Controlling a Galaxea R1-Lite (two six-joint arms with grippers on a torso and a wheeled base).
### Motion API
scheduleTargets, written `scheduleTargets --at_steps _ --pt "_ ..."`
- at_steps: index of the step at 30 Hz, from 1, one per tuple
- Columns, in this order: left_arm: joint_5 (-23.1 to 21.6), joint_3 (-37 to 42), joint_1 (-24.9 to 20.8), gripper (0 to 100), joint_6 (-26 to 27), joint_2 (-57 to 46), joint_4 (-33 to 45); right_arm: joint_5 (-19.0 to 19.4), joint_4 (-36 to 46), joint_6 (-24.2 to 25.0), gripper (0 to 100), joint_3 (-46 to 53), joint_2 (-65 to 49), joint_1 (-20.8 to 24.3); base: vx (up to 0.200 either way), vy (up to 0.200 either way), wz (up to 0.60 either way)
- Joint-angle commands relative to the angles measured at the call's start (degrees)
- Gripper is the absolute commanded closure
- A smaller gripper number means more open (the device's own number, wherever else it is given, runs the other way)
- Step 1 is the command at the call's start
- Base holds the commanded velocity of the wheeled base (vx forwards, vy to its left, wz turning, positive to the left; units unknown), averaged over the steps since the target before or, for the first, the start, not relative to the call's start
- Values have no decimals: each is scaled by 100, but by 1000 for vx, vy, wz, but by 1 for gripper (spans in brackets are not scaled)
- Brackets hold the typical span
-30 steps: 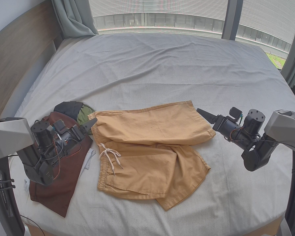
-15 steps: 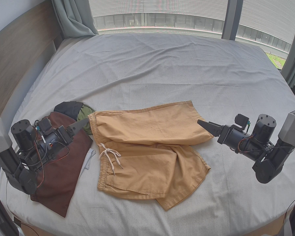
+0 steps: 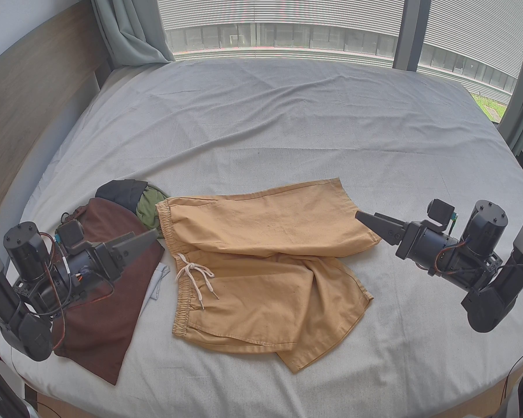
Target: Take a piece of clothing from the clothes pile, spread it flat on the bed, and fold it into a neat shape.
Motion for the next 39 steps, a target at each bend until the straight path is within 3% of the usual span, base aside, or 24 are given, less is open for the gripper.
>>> scheduleTargets --at_steps 1,22,39 --pt "-225 283 25 0 150 -34 -3 17 2 -68 0 196 -90 83 0 0 0" --pt "-621 959 -36 0 1214 651 -3 25 2 -481 0 724 419 30 0 0 0" --pt "-621 986 -89 0 1258 880 -3 52 2 -885 0 1128 1412 -409 0 0 0"
